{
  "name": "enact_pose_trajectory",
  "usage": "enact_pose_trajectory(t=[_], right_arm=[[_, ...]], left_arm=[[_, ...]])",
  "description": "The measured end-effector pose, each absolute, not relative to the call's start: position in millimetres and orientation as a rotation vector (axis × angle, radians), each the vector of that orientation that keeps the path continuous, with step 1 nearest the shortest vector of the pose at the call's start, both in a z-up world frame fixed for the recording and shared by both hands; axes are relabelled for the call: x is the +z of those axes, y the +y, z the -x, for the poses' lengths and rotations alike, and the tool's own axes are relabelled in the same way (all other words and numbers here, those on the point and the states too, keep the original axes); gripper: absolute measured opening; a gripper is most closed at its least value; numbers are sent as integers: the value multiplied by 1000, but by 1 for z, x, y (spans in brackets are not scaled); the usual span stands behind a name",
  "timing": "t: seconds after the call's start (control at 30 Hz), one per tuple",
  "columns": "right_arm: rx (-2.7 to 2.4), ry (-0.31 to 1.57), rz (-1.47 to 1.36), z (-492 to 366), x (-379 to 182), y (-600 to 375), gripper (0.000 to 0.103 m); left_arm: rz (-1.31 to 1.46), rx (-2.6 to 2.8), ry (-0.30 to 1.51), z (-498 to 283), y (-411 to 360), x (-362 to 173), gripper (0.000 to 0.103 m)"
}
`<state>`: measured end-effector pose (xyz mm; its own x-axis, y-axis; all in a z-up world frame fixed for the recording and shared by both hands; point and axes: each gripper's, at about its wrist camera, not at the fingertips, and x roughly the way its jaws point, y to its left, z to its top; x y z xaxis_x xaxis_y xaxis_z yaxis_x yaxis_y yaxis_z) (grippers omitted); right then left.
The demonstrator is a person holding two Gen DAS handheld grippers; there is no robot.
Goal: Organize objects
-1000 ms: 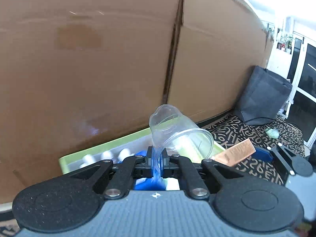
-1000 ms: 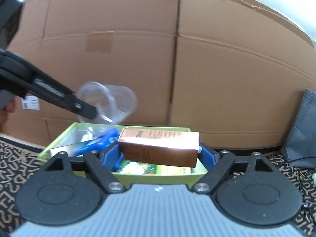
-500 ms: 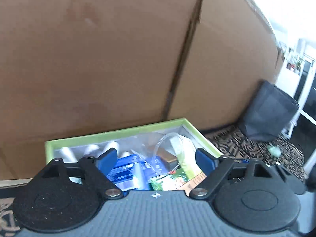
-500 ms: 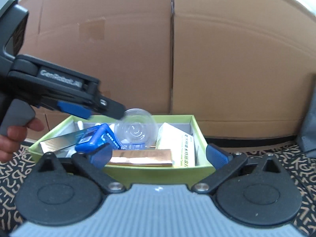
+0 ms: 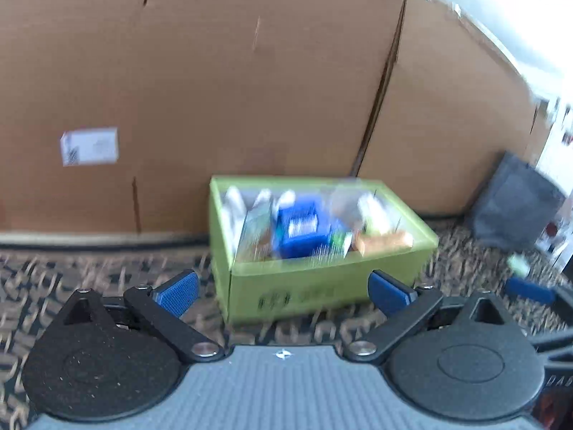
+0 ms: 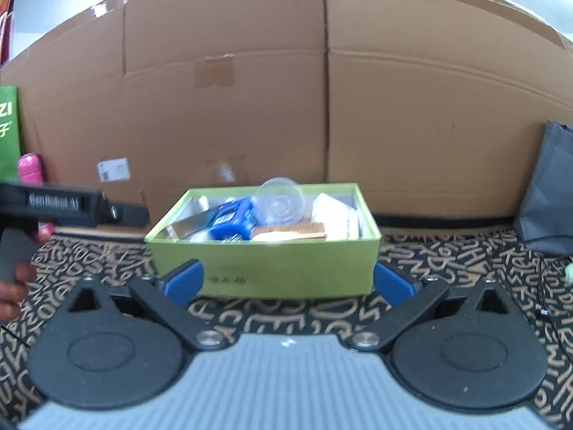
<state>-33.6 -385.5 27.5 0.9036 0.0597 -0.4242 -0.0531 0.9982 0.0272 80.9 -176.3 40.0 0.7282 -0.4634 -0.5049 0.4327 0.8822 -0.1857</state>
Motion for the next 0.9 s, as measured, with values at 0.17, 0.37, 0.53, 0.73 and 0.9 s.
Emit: enact_pose_trajectory(t=[0.17,0.37,0.53,0.73,0.9], right_arm=[[32,489,4,39,13,-373,103],[-52,517,31,31,3,-371,103],[-45,514,14,27,1,-370,103],[-35,520,-5,22,-2,-368,103],[-36,522,-17,21,-2,-365,103]], left_arm=[[-15,-436,674,-67,-179,17,103],[-88,-358,666,-60,-182,8,103],[-92,-325,658,-60,-181,9,103],[-80,-324,674,-63,-182,9,103],[-63,-328,649,-62,-183,8,103]])
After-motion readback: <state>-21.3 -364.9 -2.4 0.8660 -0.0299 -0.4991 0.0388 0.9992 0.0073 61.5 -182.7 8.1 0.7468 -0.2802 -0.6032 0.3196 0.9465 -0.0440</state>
